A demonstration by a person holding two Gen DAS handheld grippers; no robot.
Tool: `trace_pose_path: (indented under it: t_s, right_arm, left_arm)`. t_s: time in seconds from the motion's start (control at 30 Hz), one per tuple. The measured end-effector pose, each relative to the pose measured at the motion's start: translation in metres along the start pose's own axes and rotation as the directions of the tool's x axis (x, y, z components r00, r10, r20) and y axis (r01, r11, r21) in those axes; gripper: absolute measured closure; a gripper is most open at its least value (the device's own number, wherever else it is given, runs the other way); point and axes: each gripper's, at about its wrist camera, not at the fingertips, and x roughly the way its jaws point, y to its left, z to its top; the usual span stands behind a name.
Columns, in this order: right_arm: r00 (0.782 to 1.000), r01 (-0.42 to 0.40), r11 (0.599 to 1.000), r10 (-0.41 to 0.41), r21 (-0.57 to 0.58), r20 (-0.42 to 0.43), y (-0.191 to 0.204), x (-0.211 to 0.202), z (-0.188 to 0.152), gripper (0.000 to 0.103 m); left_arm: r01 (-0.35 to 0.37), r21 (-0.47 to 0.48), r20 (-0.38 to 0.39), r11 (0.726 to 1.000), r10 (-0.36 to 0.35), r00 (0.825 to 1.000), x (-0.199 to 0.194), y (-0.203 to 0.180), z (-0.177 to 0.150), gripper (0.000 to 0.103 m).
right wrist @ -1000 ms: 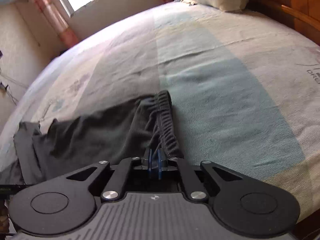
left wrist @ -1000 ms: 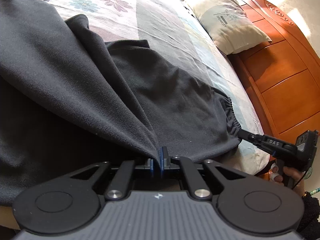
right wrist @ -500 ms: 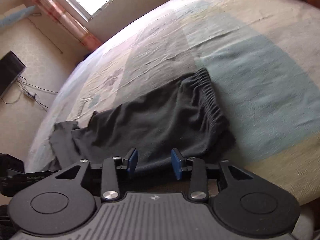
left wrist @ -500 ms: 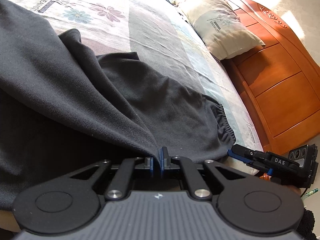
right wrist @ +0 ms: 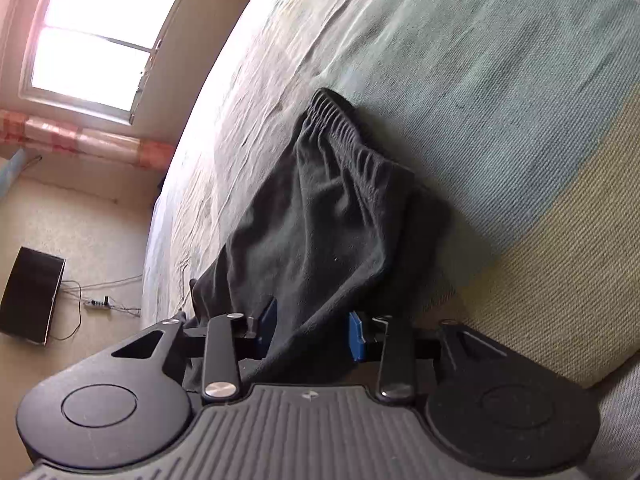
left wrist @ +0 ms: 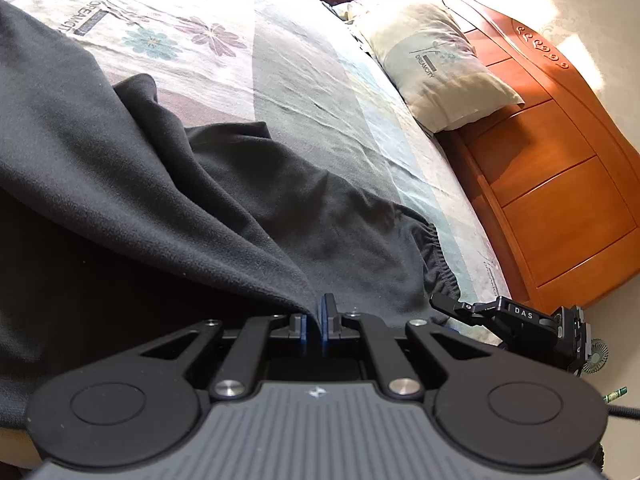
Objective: Fold clothes
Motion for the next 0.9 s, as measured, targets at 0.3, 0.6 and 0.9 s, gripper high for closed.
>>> trace_pose_path:
  t_s: [0.3, 0.6, 0.9]
  right_arm:
    - [0.998, 0.059, 0.991, -0.059, -0.116, 0.003, 0.011, -0.01, -0.006, 0.1]
    - [0.993, 0.106, 0.985, -0.111, -0.136, -0.032, 0.006, 0.0, -0.003, 0.096]
    - [0.974, 0.227, 0.921, -0.211, -0.317, 0.085, 0.034, -0.043, -0.009, 0.079]
  left_arm:
    - [0.015, 0.033, -0.028, 0.999, -0.014, 1.0, -0.008, 0.001, -0.005, 0.1]
    - [-0.024, 0.003, -0.094, 1.0, 0.025, 0.995, 0.002, 0.017, -0.012, 0.099]
    - [-0.074, 0.008, -0.071, 0.997, 0.075, 0.995, -0.036, 0.02, 0.001, 0.075]
